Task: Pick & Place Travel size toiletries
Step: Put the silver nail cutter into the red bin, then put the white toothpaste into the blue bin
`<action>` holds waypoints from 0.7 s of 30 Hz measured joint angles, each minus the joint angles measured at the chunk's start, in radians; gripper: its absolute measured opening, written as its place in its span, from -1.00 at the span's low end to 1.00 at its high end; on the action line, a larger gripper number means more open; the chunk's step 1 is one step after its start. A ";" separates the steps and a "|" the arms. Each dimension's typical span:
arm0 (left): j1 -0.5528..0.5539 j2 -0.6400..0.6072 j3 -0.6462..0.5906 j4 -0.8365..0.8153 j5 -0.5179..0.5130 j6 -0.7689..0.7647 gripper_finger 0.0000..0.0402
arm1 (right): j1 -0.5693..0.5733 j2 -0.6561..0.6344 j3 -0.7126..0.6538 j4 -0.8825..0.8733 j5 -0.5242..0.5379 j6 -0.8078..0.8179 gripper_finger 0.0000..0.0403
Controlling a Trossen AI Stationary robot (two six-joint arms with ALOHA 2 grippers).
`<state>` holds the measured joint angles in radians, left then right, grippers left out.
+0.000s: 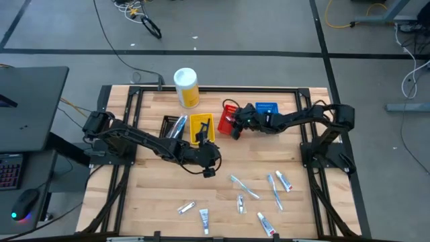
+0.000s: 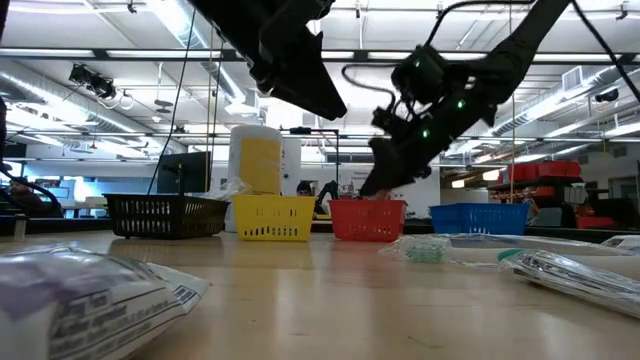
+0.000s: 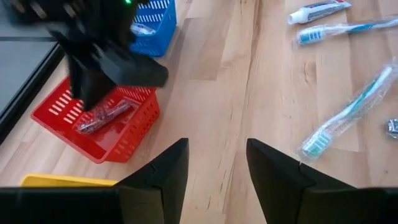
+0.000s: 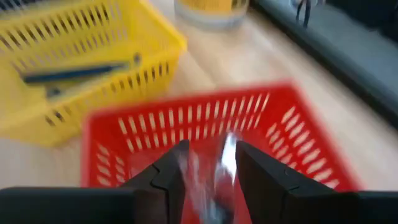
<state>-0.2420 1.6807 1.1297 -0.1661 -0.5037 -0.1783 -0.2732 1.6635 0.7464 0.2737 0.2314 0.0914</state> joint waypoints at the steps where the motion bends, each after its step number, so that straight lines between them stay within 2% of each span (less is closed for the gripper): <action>1: 0.000 0.000 0.000 0.000 0.000 -0.003 -0.16 | 0.001 -0.023 0.000 -0.001 0.000 -0.010 -0.29; 7: 0.000 0.000 0.000 0.000 0.000 -0.042 -0.16 | 0.001 -0.172 0.000 -0.044 -0.052 -0.018 -0.29; 10: 0.000 0.000 0.000 0.000 0.000 -0.050 -0.16 | 0.009 -0.245 0.000 -0.152 -0.101 0.029 -0.29; 13: 0.000 0.000 0.000 0.000 0.000 -0.052 -0.16 | 0.050 -0.329 0.000 -0.331 -0.178 0.044 -0.29; 16: 0.000 0.000 0.000 0.001 0.000 -0.053 -0.16 | 0.124 -0.403 0.000 -0.565 -0.219 0.129 -0.29; 19: 0.000 0.000 0.000 0.001 0.000 -0.054 -0.16 | 0.229 -0.464 0.000 -0.806 -0.194 0.271 -0.29; 21: 0.000 0.000 0.000 0.001 0.000 -0.054 -0.16 | 0.316 -0.492 0.000 -0.953 -0.163 0.424 -0.29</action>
<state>-0.2420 1.6810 1.1297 -0.1652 -0.5034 -0.2321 0.0432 1.1713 0.7467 -0.6794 0.0684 0.5153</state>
